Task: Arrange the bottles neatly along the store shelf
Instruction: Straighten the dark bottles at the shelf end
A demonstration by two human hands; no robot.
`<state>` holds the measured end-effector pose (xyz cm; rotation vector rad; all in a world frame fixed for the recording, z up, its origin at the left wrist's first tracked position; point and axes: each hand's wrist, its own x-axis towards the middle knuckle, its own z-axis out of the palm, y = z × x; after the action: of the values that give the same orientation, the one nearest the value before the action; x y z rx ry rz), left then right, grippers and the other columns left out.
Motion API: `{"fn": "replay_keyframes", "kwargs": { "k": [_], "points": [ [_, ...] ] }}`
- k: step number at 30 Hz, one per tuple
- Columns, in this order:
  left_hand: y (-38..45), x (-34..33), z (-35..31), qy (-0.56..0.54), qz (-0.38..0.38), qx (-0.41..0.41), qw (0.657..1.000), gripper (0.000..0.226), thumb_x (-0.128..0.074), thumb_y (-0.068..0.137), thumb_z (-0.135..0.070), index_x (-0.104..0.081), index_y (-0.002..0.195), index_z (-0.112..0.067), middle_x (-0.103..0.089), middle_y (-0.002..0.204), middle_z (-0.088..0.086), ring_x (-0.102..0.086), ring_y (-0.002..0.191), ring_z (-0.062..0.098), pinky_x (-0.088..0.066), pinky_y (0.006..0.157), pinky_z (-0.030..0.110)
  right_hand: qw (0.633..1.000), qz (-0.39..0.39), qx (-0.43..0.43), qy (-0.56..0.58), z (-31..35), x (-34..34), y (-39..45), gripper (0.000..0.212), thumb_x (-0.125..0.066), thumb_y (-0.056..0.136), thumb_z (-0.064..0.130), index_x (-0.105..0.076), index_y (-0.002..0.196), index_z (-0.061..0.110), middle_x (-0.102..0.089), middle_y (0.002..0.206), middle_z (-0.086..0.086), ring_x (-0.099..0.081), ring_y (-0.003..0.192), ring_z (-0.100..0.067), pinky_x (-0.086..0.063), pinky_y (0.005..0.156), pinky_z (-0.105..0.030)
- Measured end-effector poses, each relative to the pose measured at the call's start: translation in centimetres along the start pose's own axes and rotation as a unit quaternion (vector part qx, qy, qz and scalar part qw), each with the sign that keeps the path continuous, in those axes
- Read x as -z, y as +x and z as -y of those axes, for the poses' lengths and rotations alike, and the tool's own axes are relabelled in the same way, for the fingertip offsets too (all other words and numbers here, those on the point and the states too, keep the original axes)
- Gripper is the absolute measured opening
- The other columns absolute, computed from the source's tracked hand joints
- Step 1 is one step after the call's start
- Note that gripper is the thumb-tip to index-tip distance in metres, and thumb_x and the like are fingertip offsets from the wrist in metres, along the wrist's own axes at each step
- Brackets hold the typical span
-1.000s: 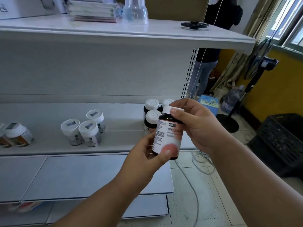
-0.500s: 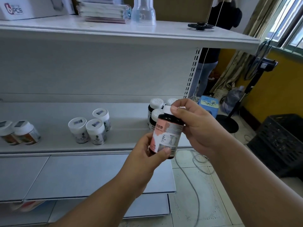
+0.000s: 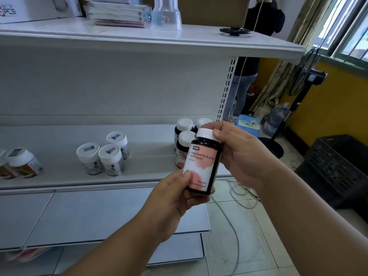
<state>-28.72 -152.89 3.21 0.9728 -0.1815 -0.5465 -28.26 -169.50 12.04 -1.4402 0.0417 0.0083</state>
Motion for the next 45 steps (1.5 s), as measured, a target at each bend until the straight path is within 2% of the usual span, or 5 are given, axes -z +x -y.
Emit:
{"fn": "replay_keyframes", "kwargs": {
  "k": [17,25,35,40,45],
  "points": [
    [0.1,-0.8,0.4,0.081,-0.007,-0.036,0.996,0.07,-0.078,0.071,-0.036,-0.051,0.132,-0.016,-0.068,0.121,0.013,-0.065,0.112,0.035,-0.054,0.09,0.043,0.995,-0.046,0.059,-0.066,0.4,0.5,-0.4,0.032,-0.073,0.075,0.028,-0.064,0.1,0.011,-0.067,0.084,-0.002,-0.064,0.075,-0.015,-0.053,0.067,-0.031],
    [-0.3,-0.8,0.6,-0.049,0.018,0.016,0.999,0.053,-0.05,0.087,-0.034,-0.057,0.129,-0.001,-0.064,0.118,0.031,-0.064,0.102,0.048,-0.054,0.09,0.05,0.998,0.023,0.041,-0.05,0.1,1.8,-0.7,0.03,-0.062,0.082,0.021,-0.066,0.11,0.01,-0.07,0.1,-0.011,-0.064,0.093,-0.025,-0.05,0.09,-0.047],
    [0.3,-0.4,1.5,0.161,-0.013,-0.04,0.986,0.056,-0.068,0.083,-0.048,-0.048,0.133,-0.029,-0.068,0.121,0.002,-0.067,0.109,0.029,-0.049,0.101,0.047,0.96,-0.019,0.069,-0.271,0.4,2.6,-0.3,0.015,-0.069,0.087,0.022,-0.066,0.101,0.027,-0.072,0.1,0.004,-0.068,0.097,-0.016,-0.053,0.093,-0.045],
    [1.7,0.2,2.3,0.37,-0.054,-0.067,0.925,0.048,-0.065,0.088,-0.046,-0.044,0.132,-0.048,-0.061,0.122,-0.025,-0.062,0.11,0.003,-0.05,0.1,0.04,0.922,0.005,0.065,-0.382,1.3,3.6,0.6,0.024,-0.075,0.08,0.022,-0.066,0.101,0.03,-0.07,0.097,0.011,-0.067,0.092,-0.009,-0.056,0.088,-0.039],
    [3.4,2.4,3.0,0.597,-0.102,-0.157,0.78,0.054,-0.068,0.087,-0.045,-0.044,0.136,-0.041,-0.047,0.126,-0.024,-0.044,0.119,0.0,-0.039,0.101,0.025,0.856,0.016,0.081,-0.511,0.6,4.2,2.1,0.026,-0.074,0.077,0.028,-0.065,0.101,0.032,-0.066,0.096,0.014,-0.064,0.087,-0.006,-0.056,0.083,-0.033]
  ]
}}
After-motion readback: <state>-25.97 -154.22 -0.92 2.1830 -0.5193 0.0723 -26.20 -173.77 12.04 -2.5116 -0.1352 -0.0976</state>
